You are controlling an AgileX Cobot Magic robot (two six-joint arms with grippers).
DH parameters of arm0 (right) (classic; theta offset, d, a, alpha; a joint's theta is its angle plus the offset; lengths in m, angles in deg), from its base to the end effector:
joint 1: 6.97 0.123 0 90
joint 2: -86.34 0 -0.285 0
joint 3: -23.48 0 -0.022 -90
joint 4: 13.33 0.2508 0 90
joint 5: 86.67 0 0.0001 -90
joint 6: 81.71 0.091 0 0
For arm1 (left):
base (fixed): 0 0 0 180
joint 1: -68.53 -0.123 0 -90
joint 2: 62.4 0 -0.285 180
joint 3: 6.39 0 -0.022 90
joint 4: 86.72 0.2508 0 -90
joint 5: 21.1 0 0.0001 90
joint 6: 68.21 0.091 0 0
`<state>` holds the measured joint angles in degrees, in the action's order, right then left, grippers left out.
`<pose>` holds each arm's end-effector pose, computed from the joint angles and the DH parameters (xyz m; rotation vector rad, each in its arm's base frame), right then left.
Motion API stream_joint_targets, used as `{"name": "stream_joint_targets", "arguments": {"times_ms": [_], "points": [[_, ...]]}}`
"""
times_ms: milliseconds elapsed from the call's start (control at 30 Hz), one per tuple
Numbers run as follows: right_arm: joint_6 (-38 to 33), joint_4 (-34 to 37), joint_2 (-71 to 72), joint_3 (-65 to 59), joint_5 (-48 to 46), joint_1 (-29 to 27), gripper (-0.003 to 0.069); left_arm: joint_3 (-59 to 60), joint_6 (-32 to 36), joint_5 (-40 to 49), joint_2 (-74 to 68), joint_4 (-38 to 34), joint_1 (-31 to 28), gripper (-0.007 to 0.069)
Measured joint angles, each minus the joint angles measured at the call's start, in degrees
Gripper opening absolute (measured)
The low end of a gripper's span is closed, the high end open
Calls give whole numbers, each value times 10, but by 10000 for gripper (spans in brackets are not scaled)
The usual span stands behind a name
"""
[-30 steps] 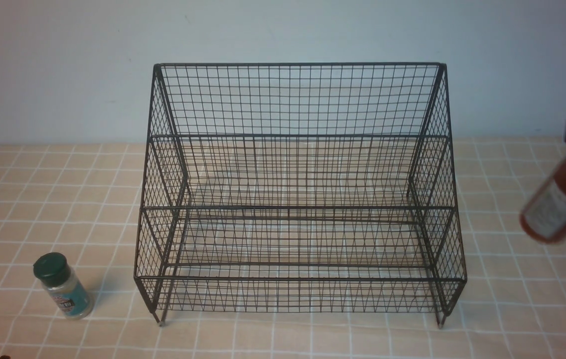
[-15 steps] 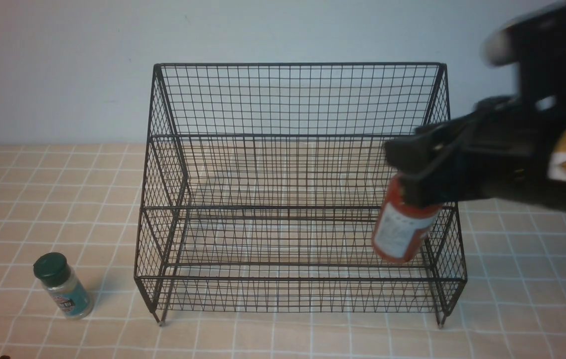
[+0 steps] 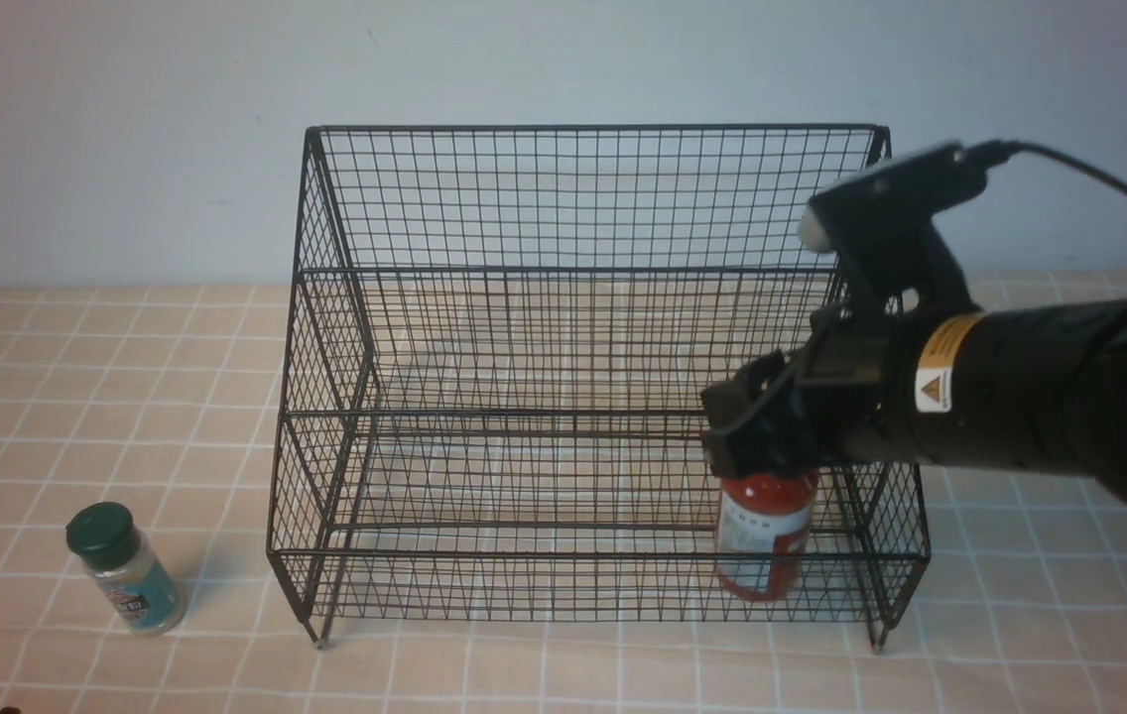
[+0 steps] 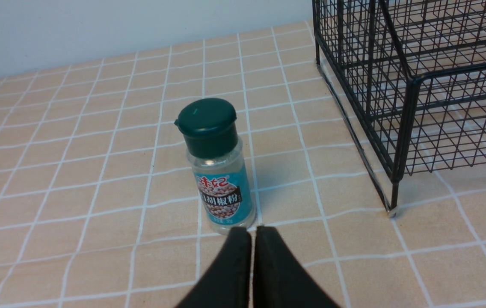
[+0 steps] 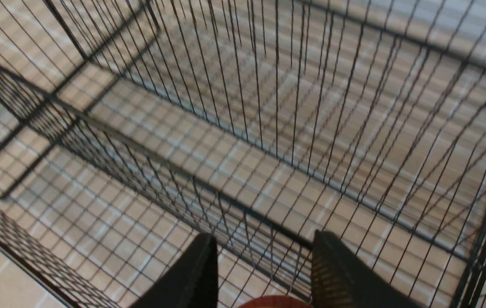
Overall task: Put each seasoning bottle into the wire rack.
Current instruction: Use the right arm to put the condiment bottle back on the shelf, then use the left arm to grab the condiment bottle closest to it
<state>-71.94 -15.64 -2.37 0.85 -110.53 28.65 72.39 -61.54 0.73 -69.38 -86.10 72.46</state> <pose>0.2441 0.1731 0.2725 -0.5688 2.3177 0.3448 0.0522 -0.0032 0.1705 0.1801 1.8694 0.0435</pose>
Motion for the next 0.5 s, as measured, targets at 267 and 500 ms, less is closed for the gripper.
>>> {"name": "stream_joint_targets", "arguments": {"times_ms": [267,500], "points": [[27,1,34,5,-31,0,502,0,0,0,0,0,0,-7],[28,1,154,78,-216,0,470,0,0,0,0,0,0,-7]]}}
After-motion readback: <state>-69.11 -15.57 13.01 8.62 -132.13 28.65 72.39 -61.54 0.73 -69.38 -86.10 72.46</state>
